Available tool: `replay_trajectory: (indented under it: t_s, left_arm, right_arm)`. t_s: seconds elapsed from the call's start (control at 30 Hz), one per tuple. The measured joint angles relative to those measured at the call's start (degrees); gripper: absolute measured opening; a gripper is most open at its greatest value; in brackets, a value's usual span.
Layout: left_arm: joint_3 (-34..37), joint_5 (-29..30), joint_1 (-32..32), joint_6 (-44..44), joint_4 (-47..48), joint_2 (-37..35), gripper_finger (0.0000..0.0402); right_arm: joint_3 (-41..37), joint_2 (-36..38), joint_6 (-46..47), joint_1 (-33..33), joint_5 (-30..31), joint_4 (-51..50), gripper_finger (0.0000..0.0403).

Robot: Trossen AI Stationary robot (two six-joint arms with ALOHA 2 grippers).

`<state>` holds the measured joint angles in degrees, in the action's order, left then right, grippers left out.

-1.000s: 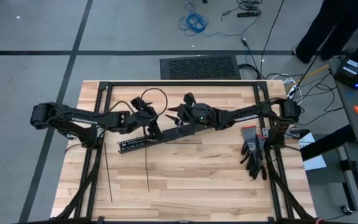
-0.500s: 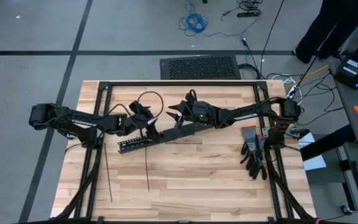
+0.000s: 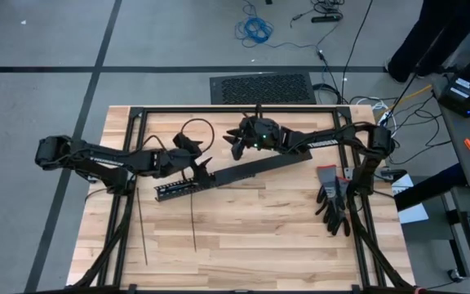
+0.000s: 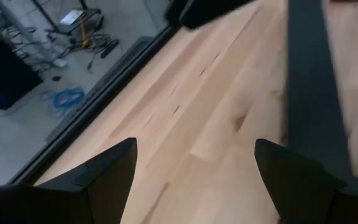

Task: Ziptie cables
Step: Close the black cable duct with the cable duct cover

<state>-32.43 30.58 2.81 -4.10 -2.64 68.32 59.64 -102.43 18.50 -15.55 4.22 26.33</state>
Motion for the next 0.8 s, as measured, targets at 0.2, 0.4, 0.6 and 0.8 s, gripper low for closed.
replay_trajectory:
  t_s: [0.2, 0.4, 0.6, 0.8]
  left_arm:
    - [1.2, -2.6, 0.2, 1.5, 1.6, -0.2, 0.0322]
    - [6.9, -2.2, 0.8, 3.0, 0.9, 0.1, 0.0322]
    - [11.2, -8.4, 0.1, -1.5, 0.8, 0.1, 0.0322]
    - [11.0, -11.8, 0.0, -1.1, 1.7, -3.9, 0.0322]
  right_arm:
    - [0.0, 0.0, -4.3, -1.9, -3.5, 1.8, 0.0121]
    - [0.1, -1.4, -18.4, -0.3, -5.5, 4.7, 0.0121]
    - [1.7, -1.1, -15.6, 3.9, -3.7, -9.1, 0.0121]
    - [1.7, 0.6, -17.9, 7.1, -4.7, -17.0, 0.0121]
